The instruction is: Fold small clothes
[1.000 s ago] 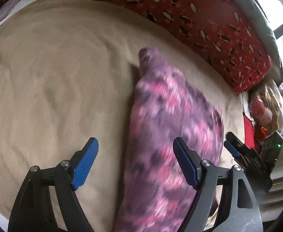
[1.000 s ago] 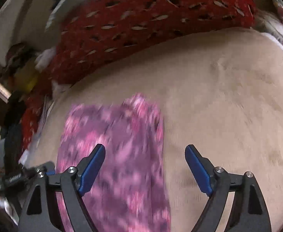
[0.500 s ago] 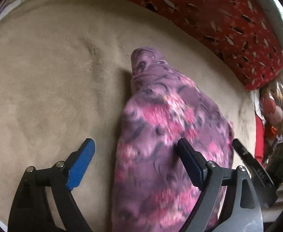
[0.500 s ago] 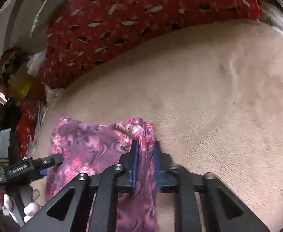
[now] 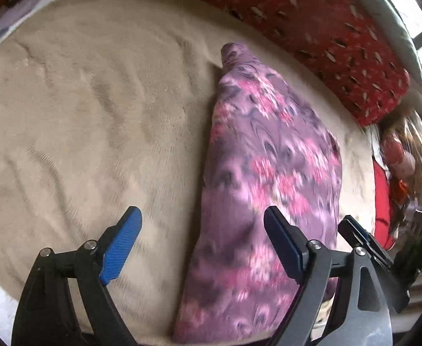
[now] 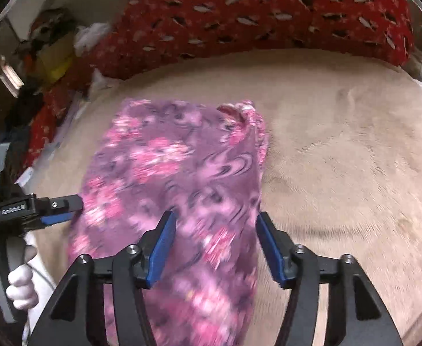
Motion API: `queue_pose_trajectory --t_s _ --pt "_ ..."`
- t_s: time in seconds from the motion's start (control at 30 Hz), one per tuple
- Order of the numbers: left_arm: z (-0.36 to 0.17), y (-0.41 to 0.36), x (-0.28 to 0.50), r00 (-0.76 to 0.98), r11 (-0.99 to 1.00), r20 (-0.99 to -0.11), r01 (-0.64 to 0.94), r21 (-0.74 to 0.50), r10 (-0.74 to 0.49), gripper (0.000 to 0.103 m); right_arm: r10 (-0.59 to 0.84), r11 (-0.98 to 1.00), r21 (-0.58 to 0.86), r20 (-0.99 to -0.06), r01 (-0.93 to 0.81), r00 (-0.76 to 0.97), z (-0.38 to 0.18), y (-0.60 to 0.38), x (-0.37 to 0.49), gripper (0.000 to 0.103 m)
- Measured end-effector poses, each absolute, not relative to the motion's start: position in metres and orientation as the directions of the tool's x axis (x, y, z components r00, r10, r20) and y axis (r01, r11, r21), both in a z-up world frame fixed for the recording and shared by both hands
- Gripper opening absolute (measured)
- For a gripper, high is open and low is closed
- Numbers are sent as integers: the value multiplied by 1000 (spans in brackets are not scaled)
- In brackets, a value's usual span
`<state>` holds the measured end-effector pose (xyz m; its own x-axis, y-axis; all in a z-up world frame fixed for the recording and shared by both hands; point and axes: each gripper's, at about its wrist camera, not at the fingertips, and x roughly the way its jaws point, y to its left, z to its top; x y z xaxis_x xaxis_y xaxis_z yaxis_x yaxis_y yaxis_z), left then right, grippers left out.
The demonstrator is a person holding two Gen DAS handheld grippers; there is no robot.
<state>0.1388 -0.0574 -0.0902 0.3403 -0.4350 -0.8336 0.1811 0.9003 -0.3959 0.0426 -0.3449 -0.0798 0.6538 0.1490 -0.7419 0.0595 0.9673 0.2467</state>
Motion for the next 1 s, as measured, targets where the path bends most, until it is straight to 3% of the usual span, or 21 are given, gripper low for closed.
queue_pose_trajectory --t_s 0.13,0.23,0.4,0.8,1.0 --pt "-122 -65 131 302 923 -874 180 -340 -381 91 75 978 175 -810 118 581 -111 -343 28 79" --pt "-113 -65 116 346 932 -869 202 -300 -354 91 61 960 209 -806 186 589 -112 -350 13 83" --pt "-117 -61 90 347 943 -885 231 -239 -309 91 -74 981 38 -829 189 554 -99 -338 -13 83" --pt "-108 -43 16 511 965 -835 249 -83 -204 91 -137 986 -38 -749 164 649 -71 -300 -80 90" --pt "-102 -44 -10 544 961 -812 268 -69 -210 91 -166 985 -84 -709 153 685 -64 -284 -103 90"
